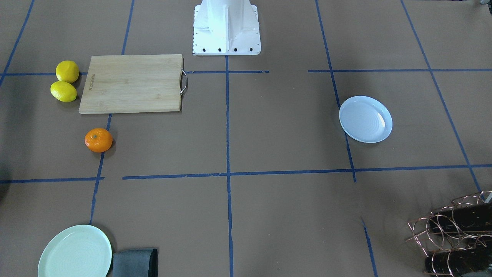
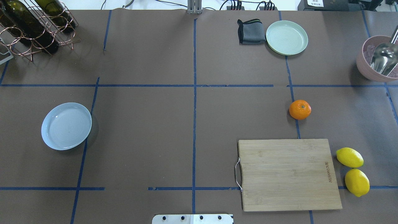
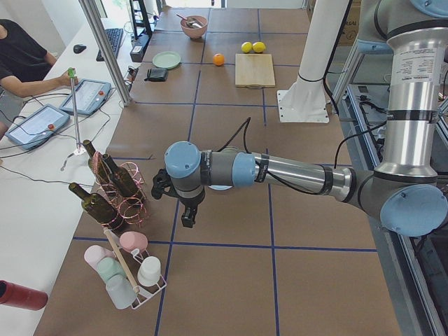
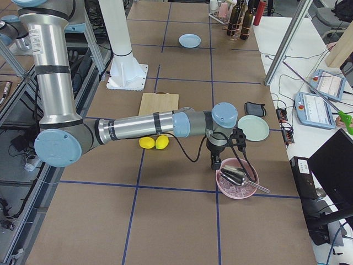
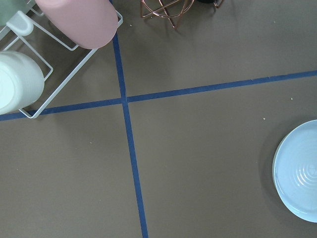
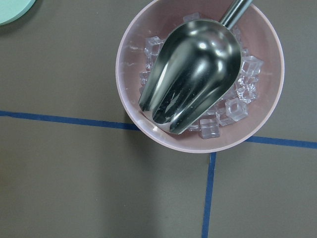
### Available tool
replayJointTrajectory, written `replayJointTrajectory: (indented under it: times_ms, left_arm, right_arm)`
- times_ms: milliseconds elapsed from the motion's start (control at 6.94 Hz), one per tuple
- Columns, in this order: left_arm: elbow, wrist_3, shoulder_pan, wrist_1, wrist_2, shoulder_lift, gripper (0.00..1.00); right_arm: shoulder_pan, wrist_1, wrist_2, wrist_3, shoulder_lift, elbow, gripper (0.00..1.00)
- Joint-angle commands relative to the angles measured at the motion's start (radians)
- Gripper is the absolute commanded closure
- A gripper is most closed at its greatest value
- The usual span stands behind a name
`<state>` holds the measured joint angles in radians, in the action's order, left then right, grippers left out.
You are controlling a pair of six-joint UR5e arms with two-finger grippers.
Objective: Pick orange to plate
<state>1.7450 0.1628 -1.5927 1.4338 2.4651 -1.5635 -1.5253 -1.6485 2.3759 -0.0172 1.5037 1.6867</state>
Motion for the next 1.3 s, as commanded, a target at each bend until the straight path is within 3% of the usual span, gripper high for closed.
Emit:
replayJointTrajectory:
  times_ms: [0, 432, 721, 865, 1153]
  left_arm:
    - [0.001, -0.002, 0.005, 0.048, -0.003, 0.006, 0.00]
    - [0.033, 0.010, 0.017, 0.088, -0.009, 0.019, 0.00]
    - [0.039, -0.058, 0.074, 0.355, 0.003, 0.054, 0.00]
    - [0.028, -0.271, 0.220, 0.381, -0.009, 0.046, 0.00]
    - [0.027, -0.553, 0.426, 0.471, -0.141, 0.042, 0.00]
  right_arm:
    - [-0.009, 0.006, 0.006, 0.013, 0.018, 0.008, 0.00]
    - [-0.006, 0.006, 0.019, 0.000, 0.027, 0.008, 0.00]
    - [-0.003, 0.006, 0.016, -0.001, 0.029, -0.002, 0.00]
    - [-0.001, 0.007, 0.020, -0.003, 0.029, -0.011, 0.00]
    - [-0.001, 0.071, 0.046, 0.000, 0.055, -0.010, 0.00]
